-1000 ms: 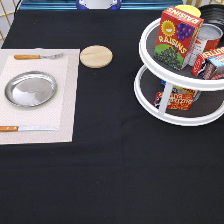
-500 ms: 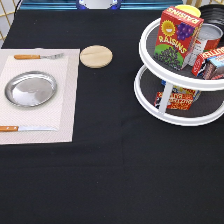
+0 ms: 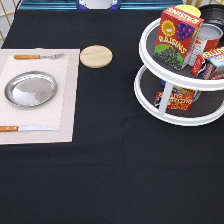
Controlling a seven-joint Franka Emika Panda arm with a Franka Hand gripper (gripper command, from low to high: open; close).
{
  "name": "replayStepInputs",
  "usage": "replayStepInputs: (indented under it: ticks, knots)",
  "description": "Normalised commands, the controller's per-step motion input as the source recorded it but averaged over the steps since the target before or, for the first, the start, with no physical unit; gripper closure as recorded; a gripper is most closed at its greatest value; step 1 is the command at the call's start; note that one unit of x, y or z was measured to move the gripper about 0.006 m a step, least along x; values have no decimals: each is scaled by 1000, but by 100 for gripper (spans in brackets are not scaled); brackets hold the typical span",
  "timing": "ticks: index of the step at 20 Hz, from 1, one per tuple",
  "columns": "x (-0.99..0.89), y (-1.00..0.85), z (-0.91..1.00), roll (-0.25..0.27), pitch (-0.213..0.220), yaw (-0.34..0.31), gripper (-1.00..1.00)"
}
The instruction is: Pick up the bowl from the lazy Susan and put bowl on the plate
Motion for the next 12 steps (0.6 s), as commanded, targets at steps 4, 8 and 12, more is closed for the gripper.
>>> replayStepInputs:
  ticks: [4, 8, 12]
  knots:
    - [434, 299, 85, 193, -3, -20, -100]
    - [146, 250, -21, 132, -72, -11, -100]
    - [3, 203, -94, 140, -122, 0, -100]
